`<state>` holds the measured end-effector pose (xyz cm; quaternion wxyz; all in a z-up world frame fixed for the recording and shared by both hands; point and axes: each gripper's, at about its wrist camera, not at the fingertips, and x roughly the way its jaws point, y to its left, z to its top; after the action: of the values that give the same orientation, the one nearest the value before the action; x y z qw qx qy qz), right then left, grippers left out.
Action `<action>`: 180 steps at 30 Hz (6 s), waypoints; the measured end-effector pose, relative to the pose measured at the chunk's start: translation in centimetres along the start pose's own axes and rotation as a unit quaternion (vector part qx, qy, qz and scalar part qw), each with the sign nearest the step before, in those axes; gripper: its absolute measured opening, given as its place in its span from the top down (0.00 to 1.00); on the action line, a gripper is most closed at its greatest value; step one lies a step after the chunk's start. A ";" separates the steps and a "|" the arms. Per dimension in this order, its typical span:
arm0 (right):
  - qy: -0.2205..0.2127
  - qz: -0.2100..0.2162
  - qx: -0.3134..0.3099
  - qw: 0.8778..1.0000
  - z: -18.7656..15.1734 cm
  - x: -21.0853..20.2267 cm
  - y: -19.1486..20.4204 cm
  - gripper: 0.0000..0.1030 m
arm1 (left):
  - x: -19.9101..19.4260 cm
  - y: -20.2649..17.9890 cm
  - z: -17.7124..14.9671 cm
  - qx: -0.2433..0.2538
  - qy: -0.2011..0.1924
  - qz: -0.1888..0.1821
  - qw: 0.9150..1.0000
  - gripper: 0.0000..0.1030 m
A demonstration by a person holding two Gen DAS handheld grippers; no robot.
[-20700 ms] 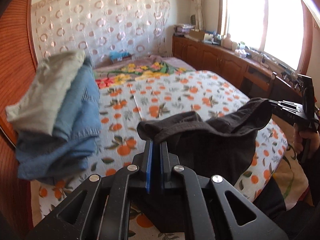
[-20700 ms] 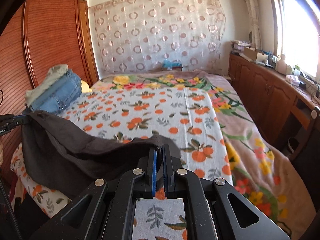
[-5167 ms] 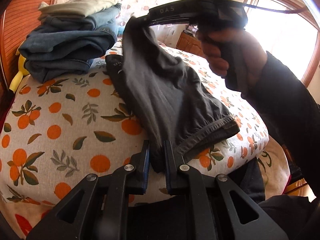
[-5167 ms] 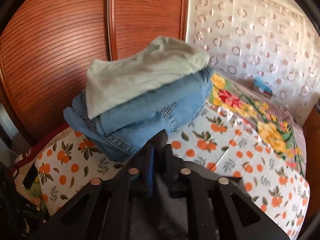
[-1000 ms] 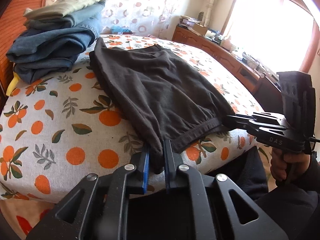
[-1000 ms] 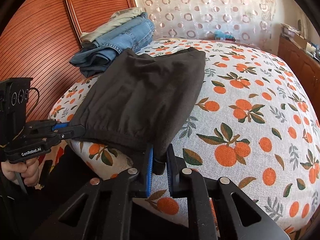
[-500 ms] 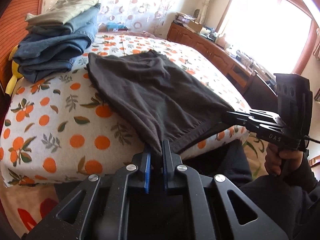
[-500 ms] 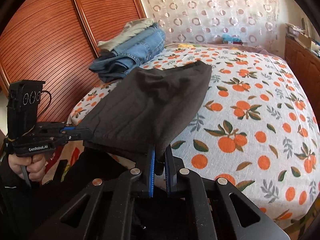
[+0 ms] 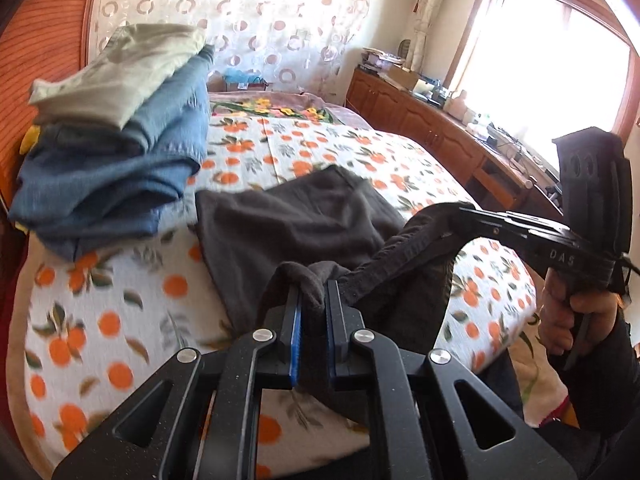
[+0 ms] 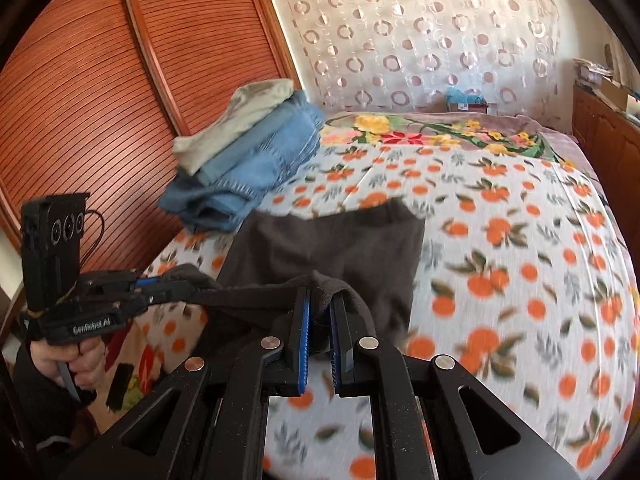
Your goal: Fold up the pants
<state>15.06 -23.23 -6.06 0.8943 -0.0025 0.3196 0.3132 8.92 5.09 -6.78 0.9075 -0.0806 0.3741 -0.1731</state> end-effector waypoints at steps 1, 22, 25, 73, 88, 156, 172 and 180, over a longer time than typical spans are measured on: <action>0.001 0.000 0.002 1.000 0.6 0.5 -0.2 0.92 | 0.3 0.3 0.5 0.000 0.001 0.001 1.000 0.90; 0.038 -0.041 0.012 0.998 6.8 12.1 -3.1 0.86 | 5.6 4.1 5.7 -0.019 0.012 0.048 0.999 0.80; 0.031 -0.036 0.015 0.999 6.9 11.7 -2.9 0.76 | 4.6 3.8 5.3 -0.013 0.002 0.056 0.998 0.65; 0.015 -0.098 -0.019 0.995 -2.9 7.2 -3.3 0.49 | 4.0 -0.4 0.3 0.039 -0.003 0.067 0.997 0.92; 0.017 -0.095 -0.014 0.995 -2.9 7.4 -3.6 0.49 | 2.4 2.5 0.2 -0.010 -0.011 0.114 0.993 0.77; 0.028 -0.083 -0.025 0.996 -2.0 7.6 -3.0 0.49 | 4.5 1.8 -0.3 -0.005 0.012 0.107 0.994 0.51; 0.025 -0.047 -0.016 0.998 -0.7 7.7 -2.3 0.49 | 5.1 2.6 -0.2 -0.012 0.027 0.100 0.995 0.51; 0.052 -0.060 0.017 0.997 -0.2 10.5 -3.2 0.48 | 5.7 3.4 0.0 -0.020 0.032 0.090 0.995 0.51</action>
<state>23.04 -19.94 -12.86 0.8934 -0.0227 0.3706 0.2529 13.58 6.08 -11.46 0.9051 -0.0594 0.4123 -0.0852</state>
